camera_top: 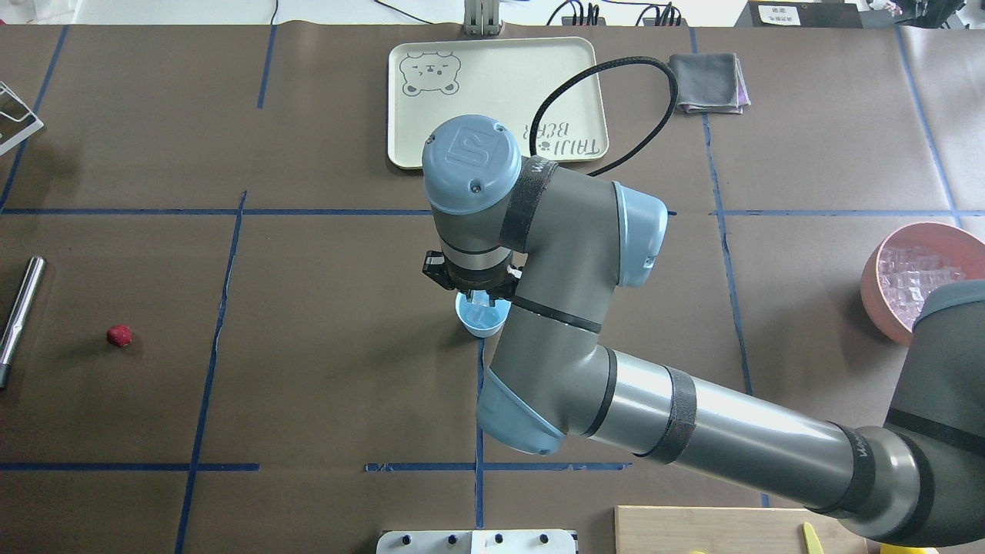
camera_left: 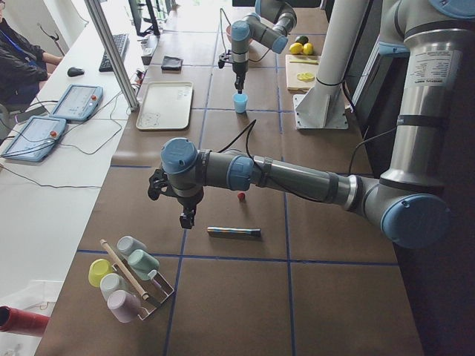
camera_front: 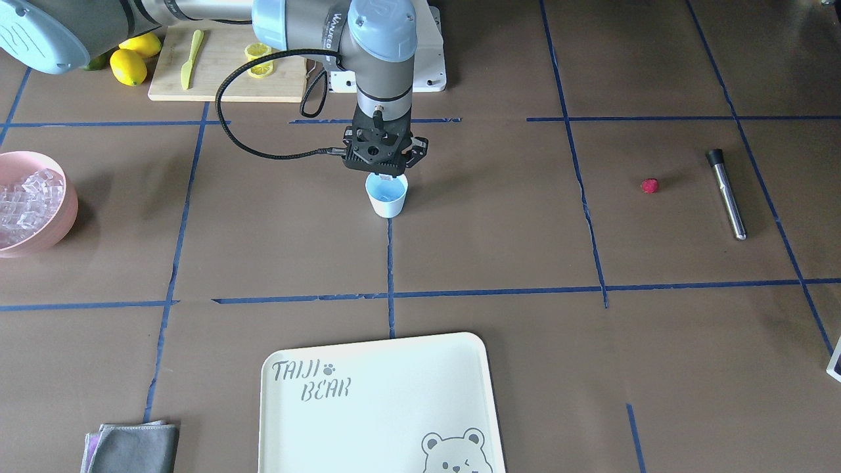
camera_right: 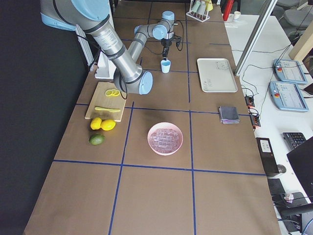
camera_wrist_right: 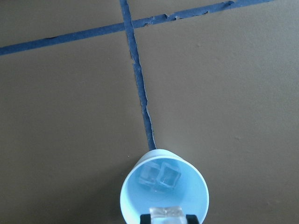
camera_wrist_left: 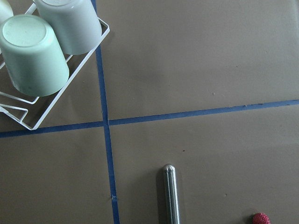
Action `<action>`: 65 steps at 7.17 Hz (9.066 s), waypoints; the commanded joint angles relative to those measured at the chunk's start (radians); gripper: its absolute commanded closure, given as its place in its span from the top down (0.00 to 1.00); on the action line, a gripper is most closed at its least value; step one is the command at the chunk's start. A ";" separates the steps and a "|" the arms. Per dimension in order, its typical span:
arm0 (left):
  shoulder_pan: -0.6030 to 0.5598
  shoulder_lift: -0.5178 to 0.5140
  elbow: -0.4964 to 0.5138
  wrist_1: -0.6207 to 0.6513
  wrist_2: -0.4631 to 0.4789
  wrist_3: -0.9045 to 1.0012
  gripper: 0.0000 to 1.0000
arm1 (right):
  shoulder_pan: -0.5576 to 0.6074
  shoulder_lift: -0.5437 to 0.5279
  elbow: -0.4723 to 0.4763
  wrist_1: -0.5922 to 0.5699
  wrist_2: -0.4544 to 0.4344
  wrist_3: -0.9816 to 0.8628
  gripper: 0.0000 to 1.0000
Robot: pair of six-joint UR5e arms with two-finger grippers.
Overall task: Mash ice and strawberries in cup
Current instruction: 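Open the right gripper to drop the ice cube, then lift, then withdraw the right gripper toward the ice bowl while the left arm reaches toward the strawberry, then lower the left gripper onto the red strawberry and grasp it, then carry the strawberry over the light-blue cup and lower it, then open the left gripper to drop the strawberry into the cup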
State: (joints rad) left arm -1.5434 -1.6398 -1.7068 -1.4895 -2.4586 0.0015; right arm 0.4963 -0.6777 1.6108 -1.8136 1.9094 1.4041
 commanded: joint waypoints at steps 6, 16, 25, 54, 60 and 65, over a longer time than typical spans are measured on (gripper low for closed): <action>0.000 0.000 0.001 0.000 0.000 0.000 1.00 | 0.002 0.000 0.003 0.002 -0.015 0.001 0.99; 0.446 0.210 -0.347 -0.285 0.249 -0.777 1.00 | 0.440 -0.368 0.307 -0.001 0.185 -0.539 1.00; 0.795 0.210 -0.089 -0.718 0.477 -1.106 1.00 | 0.755 -0.674 0.325 0.002 0.347 -1.102 1.00; 1.029 -0.833 0.148 -0.012 0.452 -1.460 0.00 | 1.056 -1.079 0.196 0.384 0.550 -1.349 1.00; 1.039 -0.821 0.151 -0.009 0.475 -1.450 0.01 | 1.056 -1.076 0.195 0.384 0.550 -1.347 1.00; 1.039 -0.819 0.148 -0.028 0.475 -1.404 1.00 | 1.056 -1.077 0.195 0.384 0.548 -1.349 1.00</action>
State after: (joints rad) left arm -0.5046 -2.4595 -1.5577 -1.5126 -1.9834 -1.4185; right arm 1.5524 -1.7548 1.8057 -1.4295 2.4587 0.0554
